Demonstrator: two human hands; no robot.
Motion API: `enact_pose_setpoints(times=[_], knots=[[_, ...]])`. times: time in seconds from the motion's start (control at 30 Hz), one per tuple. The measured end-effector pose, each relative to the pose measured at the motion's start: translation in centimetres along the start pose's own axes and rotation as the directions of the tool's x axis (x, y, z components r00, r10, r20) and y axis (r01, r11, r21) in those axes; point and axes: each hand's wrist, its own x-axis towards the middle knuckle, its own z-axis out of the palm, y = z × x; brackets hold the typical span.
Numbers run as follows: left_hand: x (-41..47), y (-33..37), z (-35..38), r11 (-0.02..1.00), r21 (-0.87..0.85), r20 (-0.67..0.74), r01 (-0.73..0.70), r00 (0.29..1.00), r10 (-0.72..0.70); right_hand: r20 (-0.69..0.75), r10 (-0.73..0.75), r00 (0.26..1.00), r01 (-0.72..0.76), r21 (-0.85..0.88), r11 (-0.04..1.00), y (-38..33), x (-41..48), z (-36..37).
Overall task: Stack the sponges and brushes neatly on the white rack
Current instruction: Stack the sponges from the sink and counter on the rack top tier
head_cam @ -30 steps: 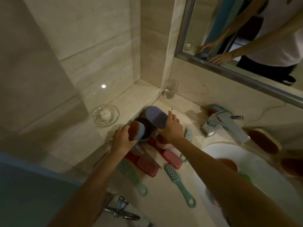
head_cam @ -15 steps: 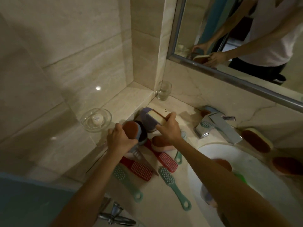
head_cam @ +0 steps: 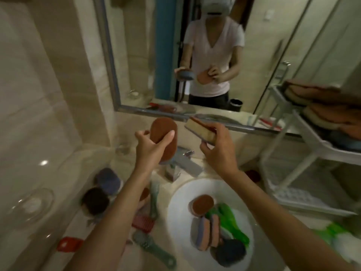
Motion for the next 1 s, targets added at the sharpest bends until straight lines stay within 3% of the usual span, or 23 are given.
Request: enact_pose_setpoints(times=[0.1, 0.3, 0.47, 0.57, 0.63, 0.87, 1.0], knots=[[-1.0, 3.6, 6.4, 0.992, -0.121, 0.166, -0.020, 0.985, 0.040, -0.128, -0.033, 0.991, 0.019, -0.107, 0.994, 3.1, 0.4, -5.9], [-4.5, 10.9, 18.4, 0.981, -0.195, 0.383, -0.019, 0.919, 0.094, -0.356, -0.134, 0.925, 0.006, -0.338, 0.941, 9.7, 1.5, -17.0], [-5.7, 15.5, 27.1, 0.986, -0.155, 0.472, -0.065, 0.871, 0.132, -0.410, -0.021, 0.912, -0.157, -0.395, 0.905, 15.9, 3.0, -25.6], [-5.6, 17.5, 31.8, 0.994, -0.092, 0.558, -0.051, 0.825, 0.094, -0.393, 0.138, 0.909, -0.251, -0.253, 0.934, 19.2, 4.2, -29.5], [-5.3, 18.3, 34.6, 0.997, -0.028, 0.577, -0.070, 0.814, 0.074, -0.353, 0.190, 0.916, -0.289, -0.254, 0.923, 21.6, 5.3, -31.1], [-4.7, 19.0, 40.3, 0.997, 0.022, 0.535, -0.070, 0.843, 0.048, -0.197, 0.137, 0.971, -0.202, -0.362, 0.910, 26.4, 7.9, -30.5], [-5.1, 18.5, 41.6, 0.998, 0.051, 0.500, -0.028, 0.866, -0.001, -0.069, 0.195, 0.978, -0.207, -0.359, 0.910, 27.9, 8.6, -29.9]])
